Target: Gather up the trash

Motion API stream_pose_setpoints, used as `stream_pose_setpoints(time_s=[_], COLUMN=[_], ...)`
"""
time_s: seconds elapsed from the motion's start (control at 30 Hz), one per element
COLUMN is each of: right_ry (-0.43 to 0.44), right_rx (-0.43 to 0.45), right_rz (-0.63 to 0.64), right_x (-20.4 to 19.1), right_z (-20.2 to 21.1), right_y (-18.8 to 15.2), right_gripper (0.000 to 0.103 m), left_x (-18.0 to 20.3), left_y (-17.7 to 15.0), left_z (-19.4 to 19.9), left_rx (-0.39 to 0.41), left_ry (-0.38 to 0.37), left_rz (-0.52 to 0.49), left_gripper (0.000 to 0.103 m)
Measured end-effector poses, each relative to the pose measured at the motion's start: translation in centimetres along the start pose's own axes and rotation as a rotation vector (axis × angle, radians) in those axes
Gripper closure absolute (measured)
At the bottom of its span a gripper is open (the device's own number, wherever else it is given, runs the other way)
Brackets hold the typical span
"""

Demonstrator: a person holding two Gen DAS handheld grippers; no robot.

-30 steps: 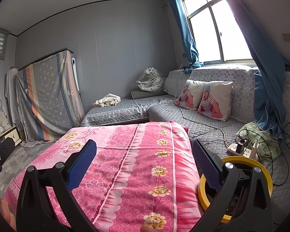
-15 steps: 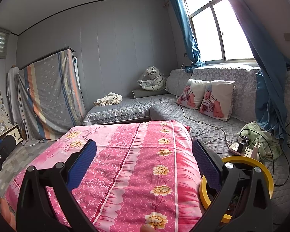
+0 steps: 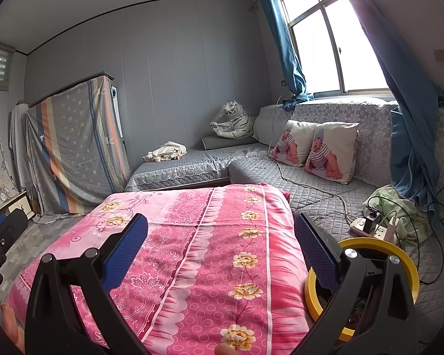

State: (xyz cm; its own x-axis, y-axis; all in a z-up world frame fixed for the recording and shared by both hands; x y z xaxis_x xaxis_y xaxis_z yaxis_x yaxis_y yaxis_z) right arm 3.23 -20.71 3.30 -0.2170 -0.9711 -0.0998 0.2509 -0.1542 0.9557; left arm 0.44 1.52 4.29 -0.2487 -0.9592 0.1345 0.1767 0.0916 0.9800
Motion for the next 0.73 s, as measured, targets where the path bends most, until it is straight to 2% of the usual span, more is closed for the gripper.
stream_pose_setpoints(time_s=[0.73], right_ry=[-0.003], right_rx=[-0.032], right_rz=[-0.015], right_x=[0.22], right_z=[-0.89], right_y=[-0.82], right_gripper=[0.008], left_x=[-0.09], left_y=[-0.76], left_z=[-0.99], left_rx=[-0.020], left_ry=[-0.011], left_rz=[0.002], left_gripper=[0.008])
Point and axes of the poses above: each gripper's, at about its wrist camera, not at the fingertips, and z roughly against the way its jaws point, x to its right, y to its top, the point moved 4 cm from there along -z, roughly the way its jaws point, and after that the axes turned 11 degrees about -y, right-handed, at the moved point
